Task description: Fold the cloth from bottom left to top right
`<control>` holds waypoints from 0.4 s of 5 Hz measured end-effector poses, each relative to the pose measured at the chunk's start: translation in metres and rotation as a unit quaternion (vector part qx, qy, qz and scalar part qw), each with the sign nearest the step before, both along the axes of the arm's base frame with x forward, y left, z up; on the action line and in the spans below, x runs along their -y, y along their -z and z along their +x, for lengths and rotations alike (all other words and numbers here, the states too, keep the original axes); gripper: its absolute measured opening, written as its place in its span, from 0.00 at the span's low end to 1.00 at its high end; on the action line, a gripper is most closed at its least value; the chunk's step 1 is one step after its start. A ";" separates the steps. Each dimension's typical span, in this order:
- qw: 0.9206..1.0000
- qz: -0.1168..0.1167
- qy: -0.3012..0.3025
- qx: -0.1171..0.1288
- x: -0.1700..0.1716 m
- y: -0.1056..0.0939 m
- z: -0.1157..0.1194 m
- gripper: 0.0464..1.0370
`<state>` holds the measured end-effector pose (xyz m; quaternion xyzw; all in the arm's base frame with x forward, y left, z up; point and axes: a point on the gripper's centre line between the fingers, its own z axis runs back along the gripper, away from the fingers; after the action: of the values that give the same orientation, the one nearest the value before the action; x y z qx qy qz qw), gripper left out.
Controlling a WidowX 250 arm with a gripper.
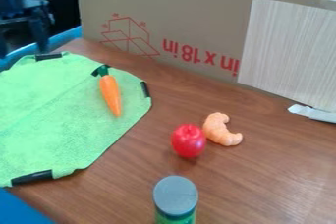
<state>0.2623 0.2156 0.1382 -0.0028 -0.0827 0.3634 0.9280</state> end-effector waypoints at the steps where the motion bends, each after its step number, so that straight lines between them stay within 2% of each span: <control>1: 1.000 0.007 -0.002 0.003 -0.023 -0.001 -0.008 0.96; 2: 1.000 0.008 -0.013 -0.007 -0.044 0.009 -0.020 0.96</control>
<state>0.2422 0.2596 0.1290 0.0077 -0.0794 0.3752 0.9235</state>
